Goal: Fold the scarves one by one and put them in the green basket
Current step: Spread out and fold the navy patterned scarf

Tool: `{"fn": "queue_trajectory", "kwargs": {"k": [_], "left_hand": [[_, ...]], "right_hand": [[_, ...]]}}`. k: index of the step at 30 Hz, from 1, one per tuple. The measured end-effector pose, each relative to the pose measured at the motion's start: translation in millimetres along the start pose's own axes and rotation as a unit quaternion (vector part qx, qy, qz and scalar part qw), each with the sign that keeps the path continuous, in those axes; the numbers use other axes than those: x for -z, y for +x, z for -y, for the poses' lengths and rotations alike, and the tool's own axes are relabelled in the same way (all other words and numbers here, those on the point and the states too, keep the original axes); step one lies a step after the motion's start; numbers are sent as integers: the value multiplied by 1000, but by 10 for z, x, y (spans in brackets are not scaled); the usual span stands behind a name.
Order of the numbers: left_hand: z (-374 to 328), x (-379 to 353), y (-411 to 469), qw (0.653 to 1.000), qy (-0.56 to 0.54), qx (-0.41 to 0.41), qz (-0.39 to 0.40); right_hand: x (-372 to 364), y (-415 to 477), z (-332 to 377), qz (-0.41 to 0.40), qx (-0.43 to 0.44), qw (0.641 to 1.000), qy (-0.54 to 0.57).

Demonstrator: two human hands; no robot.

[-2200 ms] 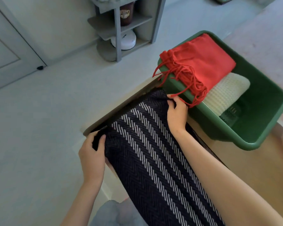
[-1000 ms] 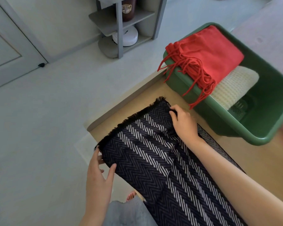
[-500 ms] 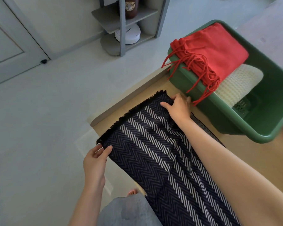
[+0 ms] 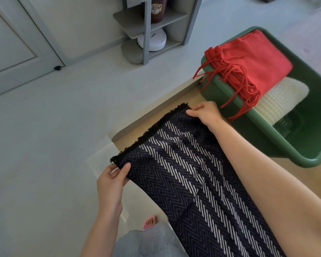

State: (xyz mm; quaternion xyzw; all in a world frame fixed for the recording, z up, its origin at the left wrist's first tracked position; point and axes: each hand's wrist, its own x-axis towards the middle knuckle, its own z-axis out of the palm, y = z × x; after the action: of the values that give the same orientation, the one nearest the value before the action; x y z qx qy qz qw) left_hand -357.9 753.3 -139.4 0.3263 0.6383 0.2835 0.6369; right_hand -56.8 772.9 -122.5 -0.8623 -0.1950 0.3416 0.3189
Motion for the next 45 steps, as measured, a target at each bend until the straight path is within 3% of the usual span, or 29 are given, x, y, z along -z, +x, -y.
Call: {"fn": "queue_trajectory", "kwargs": {"k": [4,12,18,24,26,28,30,33,35,38,42,45], "left_hand": [[-2,-15,78,999,-33,9,-43],[11,-90,251,999,-1,-18,-48],[56,-72,272,995,25,-58,-76],[44,-112,243,978,116,-123,-120],[18,-138,147,953,156,-201,-164],[8,-202,-3,920,197,-306,-146],[79,-348,-124,883,261,-388,-35],[290,-648,-88,777,390,-479,126],[415,-863,12,713,461,-496,180],[532,-1023,170,651,559,-477,190],[576,-1036,233,593,621,-486,166],[586,-1034,222,584,634,-483,153]], "right_hand": [[-38,79,-29,-39,20,995,87],[-175,196,-101,-38,31,995,92],[-191,214,-68,-101,93,989,54],[-245,238,-99,-100,104,989,-5],[-214,125,-157,-108,147,982,-45],[-145,-96,-289,-119,208,966,-99],[-39,-416,-516,-109,244,958,-102],[101,-991,-1001,-109,222,965,-93],[198,-1308,-1348,-125,192,967,-110],[339,-1599,-1768,-133,163,960,-185],[609,-1619,-2056,-207,17,975,-74],[793,-1500,-2130,-234,9,969,-79]]}}
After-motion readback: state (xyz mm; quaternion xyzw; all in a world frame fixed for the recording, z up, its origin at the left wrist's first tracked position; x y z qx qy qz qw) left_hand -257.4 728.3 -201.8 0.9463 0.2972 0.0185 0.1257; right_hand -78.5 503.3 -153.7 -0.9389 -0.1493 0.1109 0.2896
